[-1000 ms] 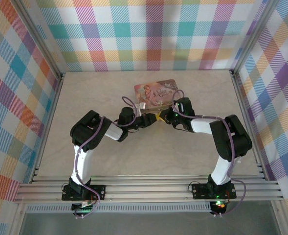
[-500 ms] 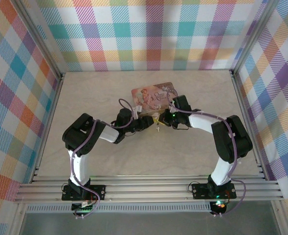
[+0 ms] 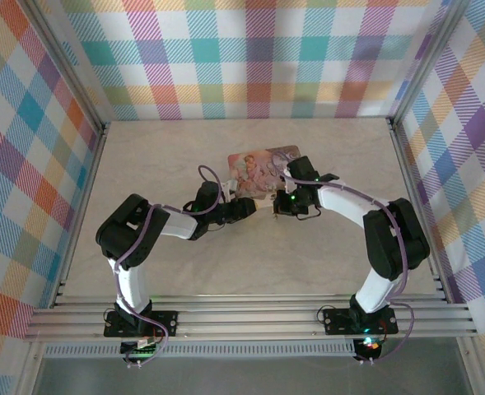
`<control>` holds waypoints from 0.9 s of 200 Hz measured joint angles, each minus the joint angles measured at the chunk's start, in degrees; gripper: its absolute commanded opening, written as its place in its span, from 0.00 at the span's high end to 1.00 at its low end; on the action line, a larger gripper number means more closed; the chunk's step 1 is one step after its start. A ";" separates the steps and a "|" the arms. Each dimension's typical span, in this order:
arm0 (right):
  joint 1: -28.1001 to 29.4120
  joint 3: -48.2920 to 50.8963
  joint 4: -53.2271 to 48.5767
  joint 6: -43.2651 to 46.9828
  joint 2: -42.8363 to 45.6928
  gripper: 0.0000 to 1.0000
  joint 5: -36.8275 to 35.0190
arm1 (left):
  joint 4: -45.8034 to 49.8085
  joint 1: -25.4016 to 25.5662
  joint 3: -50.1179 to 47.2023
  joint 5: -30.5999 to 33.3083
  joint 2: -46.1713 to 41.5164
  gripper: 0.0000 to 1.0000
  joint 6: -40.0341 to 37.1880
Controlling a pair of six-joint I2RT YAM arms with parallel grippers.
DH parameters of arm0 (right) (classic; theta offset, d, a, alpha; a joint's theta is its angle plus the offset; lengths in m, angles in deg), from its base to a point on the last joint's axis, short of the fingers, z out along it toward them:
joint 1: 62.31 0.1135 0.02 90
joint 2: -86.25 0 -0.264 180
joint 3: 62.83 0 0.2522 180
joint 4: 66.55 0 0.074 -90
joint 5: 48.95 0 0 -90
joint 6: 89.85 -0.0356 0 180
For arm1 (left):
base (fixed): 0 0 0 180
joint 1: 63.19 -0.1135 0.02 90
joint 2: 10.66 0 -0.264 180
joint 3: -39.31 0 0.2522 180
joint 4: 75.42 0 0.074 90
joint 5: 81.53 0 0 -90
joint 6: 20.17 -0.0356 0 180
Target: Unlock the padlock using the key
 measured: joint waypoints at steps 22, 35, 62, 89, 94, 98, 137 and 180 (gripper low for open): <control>1.38 -2.82 -4.59 5.57 -0.13 1.00 -2.80 | 1.88 0.00 0.79 0.42 -0.17 0.59 -0.35; 2.47 -4.61 -7.06 8.87 -0.52 1.00 -4.85 | 2.82 0.00 1.27 0.63 -0.17 0.60 -0.63; 4.63 -7.39 -11.34 14.67 -1.88 1.00 -8.81 | 4.09 -0.11 1.70 0.96 -0.17 0.60 -1.07; 6.56 -9.31 -14.82 19.85 -2.54 1.00 -12.61 | 4.35 -0.11 1.70 1.25 -0.17 0.61 -1.16; 6.80 -9.62 -15.34 20.59 -2.62 1.00 -13.20 | 4.35 -0.11 1.70 1.25 -0.17 0.61 -1.16; 7.04 -9.92 -15.85 21.22 -2.71 1.00 -13.75 | 4.35 -0.11 1.70 1.25 -0.17 0.61 -1.16; 8.83 -12.11 -18.93 27.34 -3.56 1.00 -18.78 | 4.61 -0.11 1.68 1.25 -0.28 0.61 -1.55; 10.84 -13.97 -21.46 31.08 -3.69 1.00 -23.58 | 6.14 -0.11 1.66 1.22 -1.36 0.62 -2.49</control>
